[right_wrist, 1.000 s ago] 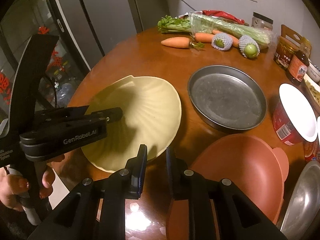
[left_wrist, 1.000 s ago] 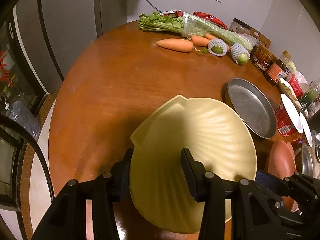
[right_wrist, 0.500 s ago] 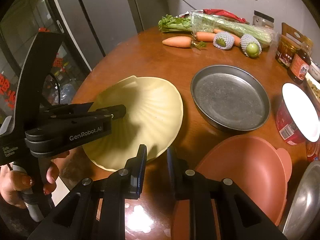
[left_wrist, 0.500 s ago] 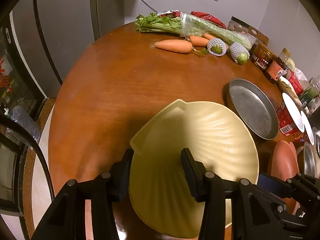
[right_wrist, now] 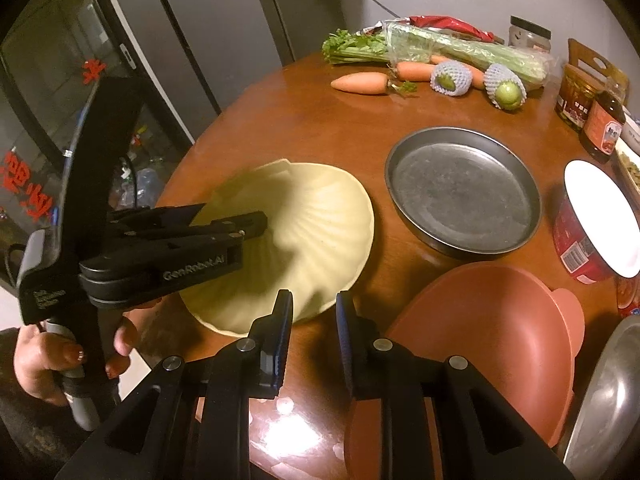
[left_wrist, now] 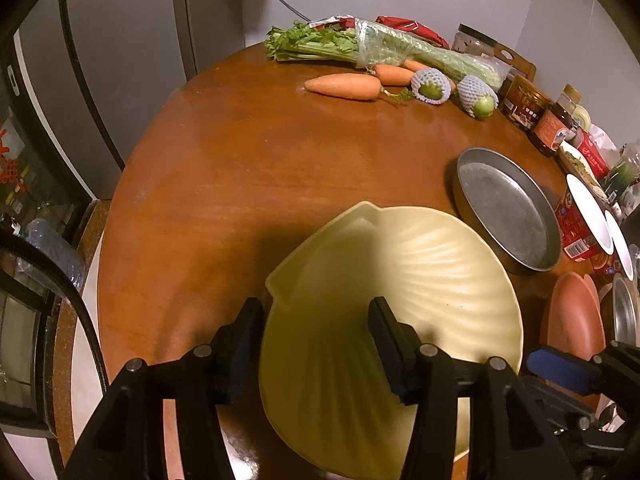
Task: Organize plates and bowls
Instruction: 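Lift and tilt the cream shell plate with the left tool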
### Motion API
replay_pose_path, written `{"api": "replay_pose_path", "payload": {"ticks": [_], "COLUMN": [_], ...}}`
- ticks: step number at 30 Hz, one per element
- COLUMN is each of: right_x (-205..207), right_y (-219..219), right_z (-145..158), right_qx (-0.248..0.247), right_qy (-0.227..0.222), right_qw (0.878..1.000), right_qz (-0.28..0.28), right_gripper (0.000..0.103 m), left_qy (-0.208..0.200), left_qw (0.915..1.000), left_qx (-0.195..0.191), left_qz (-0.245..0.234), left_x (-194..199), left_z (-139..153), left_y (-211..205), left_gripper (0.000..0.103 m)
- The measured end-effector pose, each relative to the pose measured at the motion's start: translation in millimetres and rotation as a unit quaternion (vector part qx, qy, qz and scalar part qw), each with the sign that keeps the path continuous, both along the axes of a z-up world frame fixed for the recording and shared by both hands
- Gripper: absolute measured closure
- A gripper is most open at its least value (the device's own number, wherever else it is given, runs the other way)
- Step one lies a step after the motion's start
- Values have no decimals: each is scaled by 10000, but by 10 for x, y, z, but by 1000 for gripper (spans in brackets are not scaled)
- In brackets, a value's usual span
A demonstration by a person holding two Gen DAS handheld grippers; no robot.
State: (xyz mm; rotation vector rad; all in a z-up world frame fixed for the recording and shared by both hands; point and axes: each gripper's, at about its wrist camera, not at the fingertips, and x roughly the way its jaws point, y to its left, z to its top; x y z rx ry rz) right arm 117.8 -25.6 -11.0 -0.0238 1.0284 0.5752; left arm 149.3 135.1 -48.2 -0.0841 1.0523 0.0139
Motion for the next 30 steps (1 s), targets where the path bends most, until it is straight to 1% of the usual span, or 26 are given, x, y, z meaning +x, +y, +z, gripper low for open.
{"api": "replay_pose_path", "payload": {"ticks": [2, 4, 9, 11, 13, 14, 21, 24, 30], "right_x": [-14, -2, -5, -12, -23, -24, -27, -42, -77], "right_y": [-12, -28, -111, -149, -190, -206, -305, -343, -451], "right_z": [20, 26, 41, 56, 75, 82, 153, 193, 247], "right_qx": [5, -12, 18, 42, 77, 89, 167, 155, 179], "right_qy": [-53, -63, -78, -96, -115, -121, -238, -310, -407], "right_qw": [10000, 10000, 9998, 9996, 9995, 9993, 9984, 9978, 9965], "right_qz": [-16, -60, -203, -262, -298, -331, -483, -558, -714], "right_gripper": [79, 79, 79, 79, 77, 76, 71, 67, 67], "left_qy": [-1, 3, -24, -99, -187, -251, -451, -534, -713], "left_qw": [10000, 10000, 10000, 9999, 9997, 9994, 9983, 9980, 9972], "left_qx": [13, -4, -66, -28, 112, 158, 73, 99, 93], "left_qz": [3, -12, -19, 57, 127, 160, 352, 332, 182], "left_x": [-11, -16, -61, -81, -102, -116, -224, -284, -411], "left_z": [0, 5, 1, 28, 70, 101, 297, 375, 537], "left_y": [-5, -7, -26, -6, 0, 12, 81, 49, -89], "left_gripper": [47, 43, 40, 38, 35, 35, 34, 33, 33]}}
